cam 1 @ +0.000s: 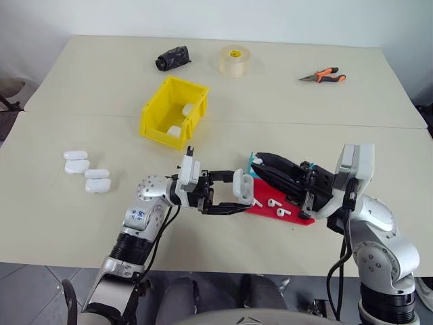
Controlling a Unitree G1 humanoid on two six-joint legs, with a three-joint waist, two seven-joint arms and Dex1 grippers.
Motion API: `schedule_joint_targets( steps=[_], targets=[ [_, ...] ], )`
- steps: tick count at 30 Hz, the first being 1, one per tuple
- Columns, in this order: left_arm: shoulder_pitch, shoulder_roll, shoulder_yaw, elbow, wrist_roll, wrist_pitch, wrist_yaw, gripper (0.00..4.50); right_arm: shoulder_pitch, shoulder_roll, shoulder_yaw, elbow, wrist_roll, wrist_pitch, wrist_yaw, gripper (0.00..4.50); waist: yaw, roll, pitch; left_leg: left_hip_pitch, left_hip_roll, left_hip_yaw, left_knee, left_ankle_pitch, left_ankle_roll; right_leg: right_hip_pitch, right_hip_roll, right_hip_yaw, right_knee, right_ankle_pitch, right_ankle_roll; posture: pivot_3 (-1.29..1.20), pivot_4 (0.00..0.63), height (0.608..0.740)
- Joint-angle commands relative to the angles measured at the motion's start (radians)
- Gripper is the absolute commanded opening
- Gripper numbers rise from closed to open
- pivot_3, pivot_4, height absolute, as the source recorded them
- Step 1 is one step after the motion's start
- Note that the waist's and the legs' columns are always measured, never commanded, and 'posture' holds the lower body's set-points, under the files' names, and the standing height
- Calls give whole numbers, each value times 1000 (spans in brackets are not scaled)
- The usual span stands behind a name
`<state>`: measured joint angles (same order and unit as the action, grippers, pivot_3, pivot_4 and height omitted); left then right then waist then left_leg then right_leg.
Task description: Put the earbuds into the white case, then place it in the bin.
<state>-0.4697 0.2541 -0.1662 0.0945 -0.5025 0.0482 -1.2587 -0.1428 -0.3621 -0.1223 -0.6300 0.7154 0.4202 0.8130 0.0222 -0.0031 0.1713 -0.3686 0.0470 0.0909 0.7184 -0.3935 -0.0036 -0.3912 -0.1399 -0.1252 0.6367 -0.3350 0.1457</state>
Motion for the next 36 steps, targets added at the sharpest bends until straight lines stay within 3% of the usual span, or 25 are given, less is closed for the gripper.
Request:
schedule_joint_targets(
  steps=[1,12,36],
  targets=[
    [-23,-8,4,-67,-33,28,0,2781,26,21,38,-41,-5,-57,-17,465,0,0,0,0,0,0,0,0,0,0,0,0,0,0,0,0,150,740],
    [-33,-11,27,-110,-53,94,32,2781,56,24,65,36,-57,-184,-19,465,0,0,0,0,0,0,0,0,0,0,0,0,0,0,0,0,150,740],
    [-38,-22,31,-130,-50,104,41,2781,83,-25,83,89,-114,-256,15,465,0,0,0,0,0,0,0,0,0,0,0,0,0,0,0,0,150,740]
  ],
)
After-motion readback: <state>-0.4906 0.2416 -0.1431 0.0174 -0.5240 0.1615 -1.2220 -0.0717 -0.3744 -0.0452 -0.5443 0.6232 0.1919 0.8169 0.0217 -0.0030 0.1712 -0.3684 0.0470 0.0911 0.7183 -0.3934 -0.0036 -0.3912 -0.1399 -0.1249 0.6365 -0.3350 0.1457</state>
